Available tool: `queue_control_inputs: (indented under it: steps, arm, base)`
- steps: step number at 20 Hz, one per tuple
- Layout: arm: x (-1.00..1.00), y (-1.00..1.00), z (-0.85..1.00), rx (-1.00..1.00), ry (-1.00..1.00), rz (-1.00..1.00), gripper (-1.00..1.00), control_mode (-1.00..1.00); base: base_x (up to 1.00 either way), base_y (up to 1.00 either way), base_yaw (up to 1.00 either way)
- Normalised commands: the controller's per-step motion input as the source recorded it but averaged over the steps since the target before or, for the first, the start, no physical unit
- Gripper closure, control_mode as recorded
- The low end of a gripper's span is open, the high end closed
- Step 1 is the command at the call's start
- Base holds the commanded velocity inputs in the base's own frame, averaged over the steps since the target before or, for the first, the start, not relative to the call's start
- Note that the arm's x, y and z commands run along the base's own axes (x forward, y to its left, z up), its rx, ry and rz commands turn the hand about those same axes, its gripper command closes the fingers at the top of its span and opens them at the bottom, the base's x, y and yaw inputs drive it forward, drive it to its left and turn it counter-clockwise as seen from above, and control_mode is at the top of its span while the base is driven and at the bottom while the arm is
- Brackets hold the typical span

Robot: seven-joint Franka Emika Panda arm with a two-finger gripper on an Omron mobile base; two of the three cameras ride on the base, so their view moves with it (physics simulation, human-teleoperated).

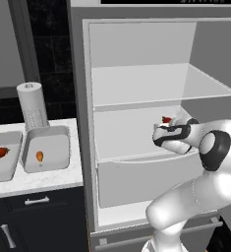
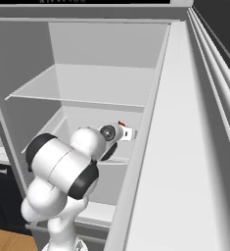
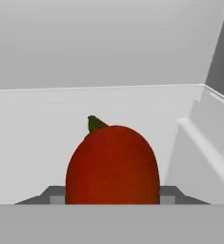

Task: Place one tomato and one chicken drumstick in each tupperware on the nearby counter, to pack two identical lunches.

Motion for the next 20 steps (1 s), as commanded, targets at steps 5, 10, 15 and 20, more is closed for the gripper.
queue_control_inputs:
  steps: [5,10,15,20]
  arm:
    - [0.01,-0.08,0.00,0.00,-0.05,0.03,1.00,-1.00]
    - [-0.37,0.00,0.34,0.00,-0.32,0.00,1.00,-1.00]
    - [-0.64,0.00,0.30,0.00,-0.33,0.00,1.00,-1.00]
    - [-1.00,0.00,0.24,0.00,-0.31,0.00,1.00,-1.00]
  base:
    - [0.00,0.00,0.00]
    - [0.00,0.00,0.00]
    - [0.00,0.00,0.00]
    - [0.00,0.00,0.00]
